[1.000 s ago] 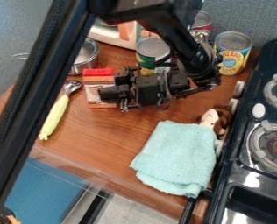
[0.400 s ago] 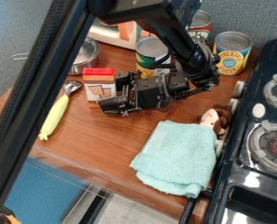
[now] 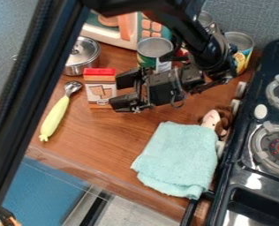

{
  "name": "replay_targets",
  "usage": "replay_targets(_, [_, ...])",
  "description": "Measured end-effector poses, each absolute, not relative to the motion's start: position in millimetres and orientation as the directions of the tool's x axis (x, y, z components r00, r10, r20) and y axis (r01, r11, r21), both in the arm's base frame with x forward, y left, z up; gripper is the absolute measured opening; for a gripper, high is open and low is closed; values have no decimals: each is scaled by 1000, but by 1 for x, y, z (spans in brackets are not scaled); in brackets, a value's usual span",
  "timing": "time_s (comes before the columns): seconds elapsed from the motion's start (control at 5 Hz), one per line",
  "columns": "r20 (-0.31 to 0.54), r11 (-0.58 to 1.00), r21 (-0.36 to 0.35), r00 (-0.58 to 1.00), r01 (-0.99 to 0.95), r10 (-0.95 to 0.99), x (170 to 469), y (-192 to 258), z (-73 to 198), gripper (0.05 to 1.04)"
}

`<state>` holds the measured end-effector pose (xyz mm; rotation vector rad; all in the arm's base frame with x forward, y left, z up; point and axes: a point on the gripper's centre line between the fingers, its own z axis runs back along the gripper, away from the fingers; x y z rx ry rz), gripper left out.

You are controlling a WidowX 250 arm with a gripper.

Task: Turn the box one more time to the right

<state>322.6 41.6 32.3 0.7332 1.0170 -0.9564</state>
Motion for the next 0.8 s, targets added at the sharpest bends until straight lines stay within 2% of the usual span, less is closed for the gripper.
replay_targets(0.2, [-872, 430, 70, 264, 900, -411, 326, 25, 52, 1000])
replay_targets(0.4, [-701, 496, 63, 392, 866, -596, 332, 7, 91, 1000])
replay_targets(0.6, [-504, 621, 28, 547, 784, -668, 334, 10, 120, 1000])
replay_targets(0.8, [-251, 728, -9, 703, 686, -665, 332, 16, 143, 1000])
